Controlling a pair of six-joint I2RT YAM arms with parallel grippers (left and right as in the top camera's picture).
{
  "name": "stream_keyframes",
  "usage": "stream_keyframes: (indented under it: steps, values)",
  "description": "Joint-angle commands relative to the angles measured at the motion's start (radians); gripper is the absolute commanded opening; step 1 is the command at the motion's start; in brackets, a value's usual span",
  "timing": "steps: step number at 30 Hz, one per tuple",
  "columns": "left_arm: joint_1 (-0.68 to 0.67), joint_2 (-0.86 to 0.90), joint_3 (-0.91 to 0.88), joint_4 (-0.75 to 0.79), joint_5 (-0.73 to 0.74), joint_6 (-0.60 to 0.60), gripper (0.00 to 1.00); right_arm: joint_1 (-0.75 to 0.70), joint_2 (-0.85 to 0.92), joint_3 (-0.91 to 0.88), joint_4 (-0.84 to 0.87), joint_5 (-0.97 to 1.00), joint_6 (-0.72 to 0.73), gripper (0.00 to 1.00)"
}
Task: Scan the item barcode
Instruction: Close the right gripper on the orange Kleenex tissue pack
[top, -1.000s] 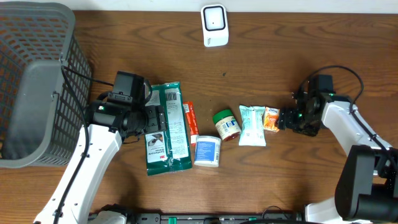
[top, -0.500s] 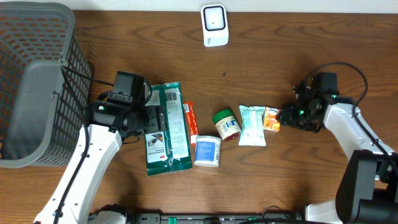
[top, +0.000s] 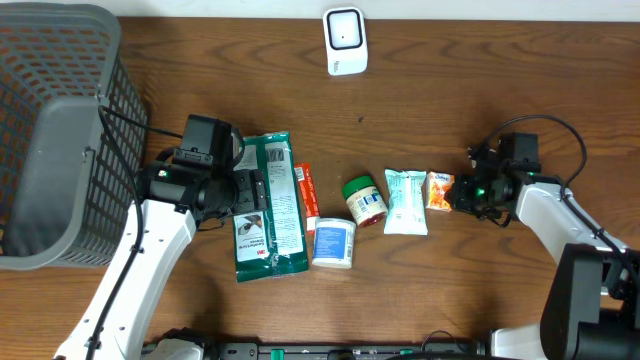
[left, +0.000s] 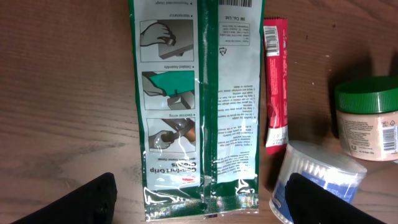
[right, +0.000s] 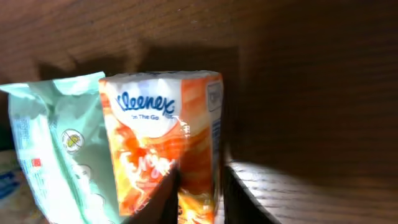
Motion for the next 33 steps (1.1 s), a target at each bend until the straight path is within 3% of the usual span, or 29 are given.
stream_keyframes:
  steps: [1,3,11,14,15,16,18,26,31,32,33]
  values:
    - [0.0,-0.007,0.012,-0.005,-0.006,0.006,0.86,-0.003,-0.016,0.007,-0.002,0.029,0.005,0.38]
    - [0.0,-0.007,0.012,-0.005,-0.006,0.006,0.86,-0.002,-0.016,0.003,0.0,0.053,0.005,0.45]
    - [0.0,-0.007,0.012,-0.005,-0.006,0.006,0.86,-0.002,-0.015,-0.087,0.149,0.076,0.009,0.41]
    - [0.0,-0.007,0.012,-0.005,-0.006,0.006,0.87,-0.002,-0.015,-0.12,0.182,0.055,0.009,0.31]
    - [0.0,-0.007,0.012,-0.005,-0.006,0.006,0.86,-0.002,-0.016,-0.119,0.182,0.047,0.009,0.24]
    - [0.0,-0.007,0.012,-0.005,-0.006,0.006,0.86,-0.002,-0.021,-0.112,0.176,0.029,0.009,0.1]
    - [0.0,-0.007,0.012,-0.005,-0.006,0.006,0.86,-0.007,-0.043,-0.085,0.13,-0.023,0.008,0.01]
    - [0.0,-0.007,0.012,-0.005,-0.006,0.006,0.86,-0.148,-0.309,0.123,-0.209,-0.318,-0.081,0.01]
    - [0.0,-0.007,0.012,-0.005,-0.006,0.006,0.86,-0.236,-0.347,0.13,-0.273,-0.42,-0.083,0.02]
    - [0.0,-0.007,0.012,-0.005,-0.006,0.006,0.86,-0.25,-0.339,0.129,-0.287,-0.388,-0.084,0.17]
    - [0.0,-0.007,0.012,-0.005,-0.006,0.006,0.87,-0.258,-0.328,0.126,-0.299,-0.346,-0.083,0.24]
